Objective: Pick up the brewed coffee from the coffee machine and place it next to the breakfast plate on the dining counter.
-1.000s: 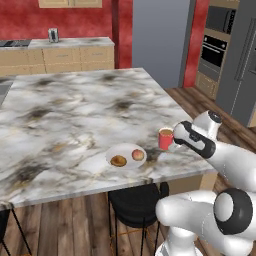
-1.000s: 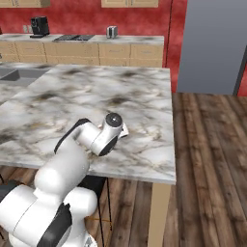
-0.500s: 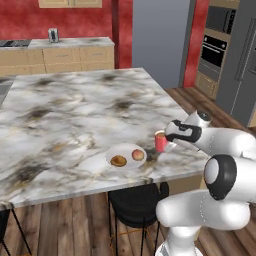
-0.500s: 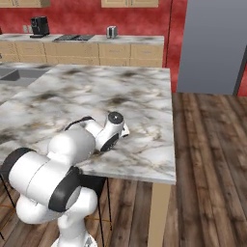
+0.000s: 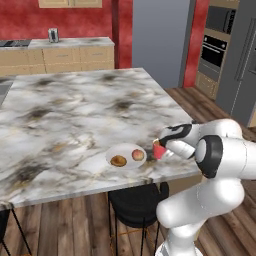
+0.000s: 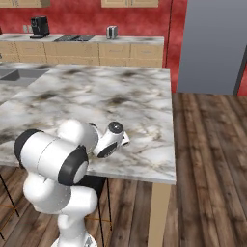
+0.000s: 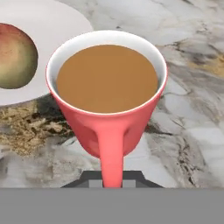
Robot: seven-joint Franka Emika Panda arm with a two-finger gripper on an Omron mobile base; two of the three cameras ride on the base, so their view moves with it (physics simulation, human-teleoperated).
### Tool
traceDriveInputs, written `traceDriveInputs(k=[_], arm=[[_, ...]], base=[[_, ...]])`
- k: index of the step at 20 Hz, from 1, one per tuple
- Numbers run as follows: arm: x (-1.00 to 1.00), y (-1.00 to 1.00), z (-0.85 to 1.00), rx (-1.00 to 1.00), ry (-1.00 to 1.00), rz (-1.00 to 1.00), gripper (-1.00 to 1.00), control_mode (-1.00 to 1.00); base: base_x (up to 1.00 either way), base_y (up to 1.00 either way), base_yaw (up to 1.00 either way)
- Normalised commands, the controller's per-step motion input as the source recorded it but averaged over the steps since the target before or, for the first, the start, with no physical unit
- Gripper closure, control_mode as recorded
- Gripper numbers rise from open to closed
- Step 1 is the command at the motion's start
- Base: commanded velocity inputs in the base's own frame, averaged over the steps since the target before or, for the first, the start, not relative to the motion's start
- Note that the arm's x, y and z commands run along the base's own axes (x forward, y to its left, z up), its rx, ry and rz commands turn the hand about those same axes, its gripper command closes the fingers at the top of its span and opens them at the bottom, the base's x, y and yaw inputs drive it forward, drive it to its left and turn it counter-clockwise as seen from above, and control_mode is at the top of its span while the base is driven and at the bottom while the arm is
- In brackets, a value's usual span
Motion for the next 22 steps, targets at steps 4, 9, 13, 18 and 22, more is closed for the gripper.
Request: traceDriveInputs(k=[4, 9, 13, 18, 22], arm=[[0.21, 0.06, -0.37, -0.01, 0.0, 0.0, 1.0, -1.0], [0.32, 0.05, -0.28, 0.0, 0.0, 0.0, -1.0, -1.0], [-0.14, 0.0, 0.06, 0.0, -0.03, 0.0, -1.0, -1.0], [-0.29, 0.0, 0.3, -0.01, -0.1, 0.0, -1.0, -1.0], [-0.17, 0.0, 0.61, 0.0, -0.08, 0.0, -1.0, -1.0]], base=[[0.0, 0.0, 0.0], [0.0, 0.0, 0.0], [0.0, 0.0, 0.0], [0.0, 0.0, 0.0], [0.0, 0.0, 0.0]])
